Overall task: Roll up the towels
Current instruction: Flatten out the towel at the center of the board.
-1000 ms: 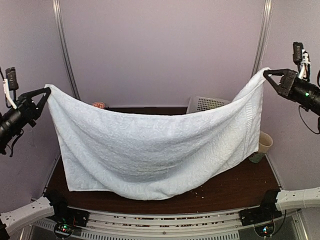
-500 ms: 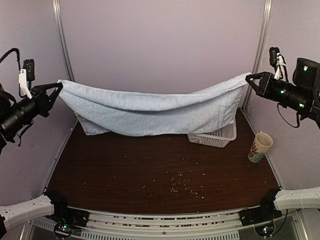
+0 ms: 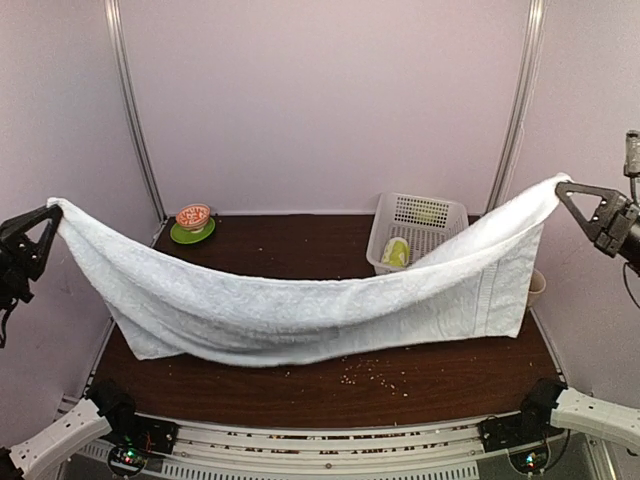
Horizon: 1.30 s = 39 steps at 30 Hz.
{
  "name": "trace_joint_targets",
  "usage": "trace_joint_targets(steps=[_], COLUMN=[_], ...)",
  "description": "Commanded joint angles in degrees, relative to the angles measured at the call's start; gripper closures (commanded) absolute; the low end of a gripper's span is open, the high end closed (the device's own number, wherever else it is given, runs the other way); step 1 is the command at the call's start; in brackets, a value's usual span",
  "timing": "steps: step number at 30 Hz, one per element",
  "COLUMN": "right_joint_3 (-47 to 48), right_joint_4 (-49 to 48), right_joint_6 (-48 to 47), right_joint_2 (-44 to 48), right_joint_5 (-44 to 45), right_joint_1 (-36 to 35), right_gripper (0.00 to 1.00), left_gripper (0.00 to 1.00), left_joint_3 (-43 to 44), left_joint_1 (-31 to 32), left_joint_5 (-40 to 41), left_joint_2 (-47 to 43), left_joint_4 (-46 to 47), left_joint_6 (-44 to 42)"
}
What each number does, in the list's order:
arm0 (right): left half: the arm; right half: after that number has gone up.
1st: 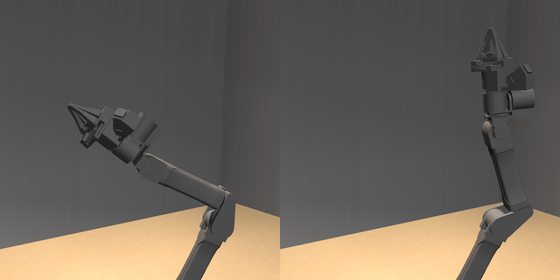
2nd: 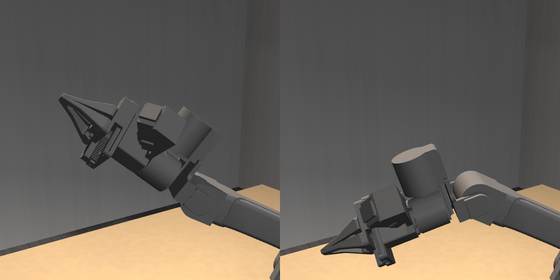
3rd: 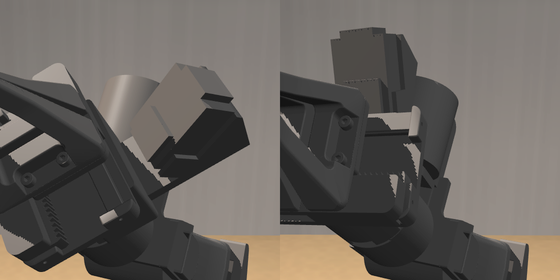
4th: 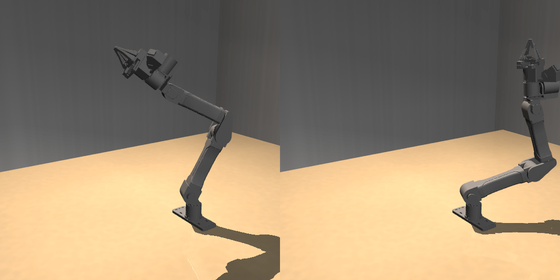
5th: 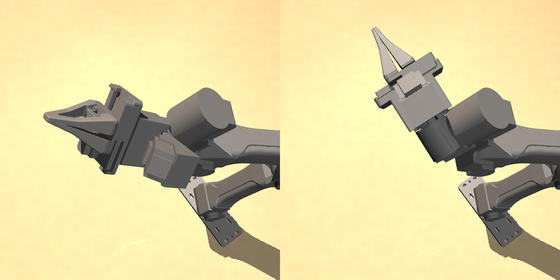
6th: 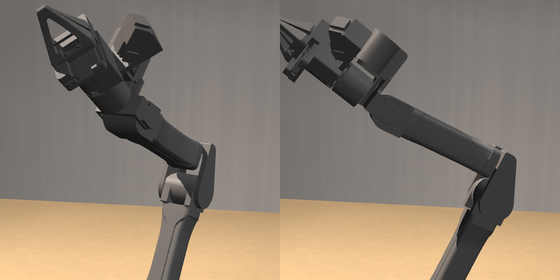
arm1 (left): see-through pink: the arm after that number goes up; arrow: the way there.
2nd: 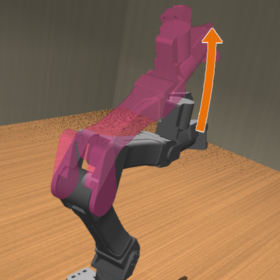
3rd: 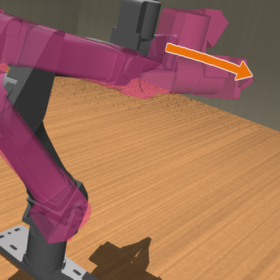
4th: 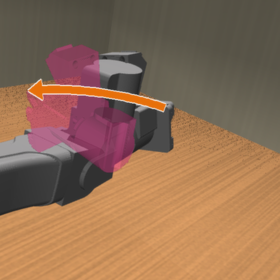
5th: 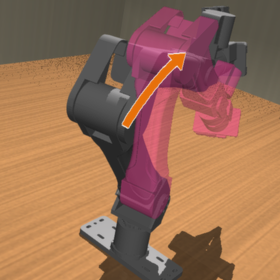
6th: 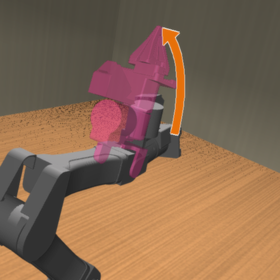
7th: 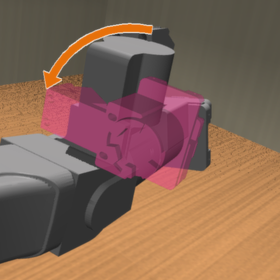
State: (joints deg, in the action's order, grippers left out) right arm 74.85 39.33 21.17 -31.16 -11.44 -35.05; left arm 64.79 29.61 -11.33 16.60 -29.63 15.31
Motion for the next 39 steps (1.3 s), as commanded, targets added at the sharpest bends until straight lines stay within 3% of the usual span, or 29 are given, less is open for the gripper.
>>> trace_joint_targets(steps=[1,8,15,22,28,39], right_joint_3=[-7.52,-24.60,-36.53,-37.47,-34.54,-29.98], right_joint_4=[-2.32,-12.37,-21.31,-24.59,-25.92,-21.83], right_joint_6=[2.76,12.72,22.46,24.28,23.31,17.52], right_joint_2=[-4.51,-10.85,-19.50,-26.91,-30.81,-25.18], right_joint_5=[6.08,8.13,11.93,18.50,21.25,23.26], right_joint_1=[-0.07,2.57,6.05,6.85,7.42,8.31], right_gripper=[1.00,1.00,1.00,1.00,1.00,1.00], left_gripper=[1.00,1.00,1.00,1.00,1.00,1.00], left_joint_3=[-9.68,-28.71,-35.28,-35.38,-31.95,-33.93], left_joint_1=[-0.35,-0.80,-5.50,-6.43,-6.51,-7.42], left_joint_5=[5.39,15.67,20.90,24.75,23.42,27.64], left_joint_2=[6.44,13.43,23.58,31.29,36.64,26.84], left_joint_4=[3.44,18.57,27.08,33.52,34.88,31.80], left_joint_6=[3.04,12.92,16.09,15.40,13.11,11.69])
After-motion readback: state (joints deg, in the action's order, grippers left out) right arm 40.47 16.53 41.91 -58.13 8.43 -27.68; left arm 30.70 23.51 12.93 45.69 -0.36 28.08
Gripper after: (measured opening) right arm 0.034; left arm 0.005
